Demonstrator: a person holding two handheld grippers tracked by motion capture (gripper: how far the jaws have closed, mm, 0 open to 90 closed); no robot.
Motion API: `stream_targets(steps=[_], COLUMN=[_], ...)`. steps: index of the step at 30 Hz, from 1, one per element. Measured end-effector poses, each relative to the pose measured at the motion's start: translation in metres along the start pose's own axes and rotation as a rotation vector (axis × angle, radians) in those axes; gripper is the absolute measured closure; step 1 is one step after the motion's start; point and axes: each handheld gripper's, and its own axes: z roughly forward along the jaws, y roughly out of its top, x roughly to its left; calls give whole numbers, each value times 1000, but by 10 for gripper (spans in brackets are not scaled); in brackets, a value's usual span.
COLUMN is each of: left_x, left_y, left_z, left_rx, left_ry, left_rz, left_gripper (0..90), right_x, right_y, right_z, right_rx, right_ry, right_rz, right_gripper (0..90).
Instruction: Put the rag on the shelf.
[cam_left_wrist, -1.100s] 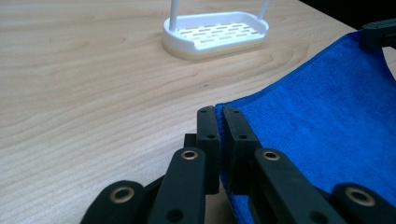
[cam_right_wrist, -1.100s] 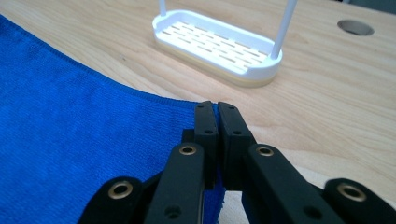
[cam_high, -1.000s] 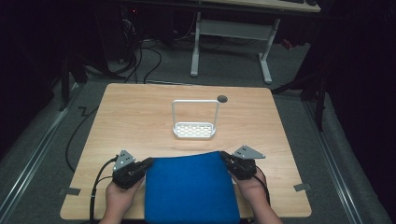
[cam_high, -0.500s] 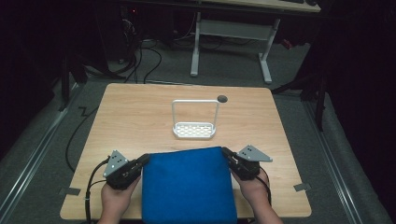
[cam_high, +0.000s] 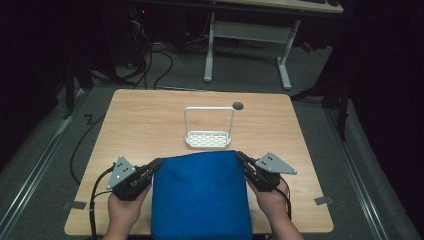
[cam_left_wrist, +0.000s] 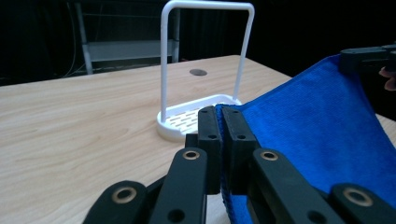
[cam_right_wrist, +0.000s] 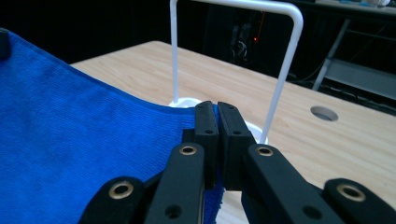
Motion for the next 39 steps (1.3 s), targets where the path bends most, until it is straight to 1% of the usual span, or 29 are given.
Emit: stream_targets(steps=[1, 2, 8, 12, 13, 14, 20, 29, 32, 36, 39], left_x=[0, 0, 2, 4, 5, 5, 8, 12, 13, 16, 20], left_y=[3, 7, 26, 36, 41, 41, 55, 76, 84, 94, 102], left_z=[0, 0, 0, 3, 3, 3, 4, 4, 6, 11, 18], left_rx=[-7, -15, -42, -57, -67, -67, -85, -119, -127, -127, -119], left_ry=[2, 2, 3, 0, 0, 0, 6, 19, 23, 28, 34], left_rz=[4, 6, 34, 39, 38, 38, 45, 61, 70, 81, 87], left_gripper=[872, 872, 873, 873, 873, 874, 875, 876, 876, 876, 876], right_x=[0, 0, -5, -8, -9, -9, -12, -15, -18, -22, -28], right_y=[5, 5, 23, 35, 41, 41, 61, 77, 81, 86, 92], right_z=[-1, -1, -3, -4, -5, -5, -7, -8, -8, -9, -9], right_rx=[-11, -11, -50, -75, -86, -86, -113, -139, -146, -157, -162], right_ry=[-5, -5, -9, -8, -9, -9, -15, -32, -34, -44, -55], right_rz=[-5, -5, -8, -1, -7, -7, -22, -43, -37, -28, -25], right_gripper=[885, 885, 885, 885, 885, 885, 886, 887, 887, 887, 887])
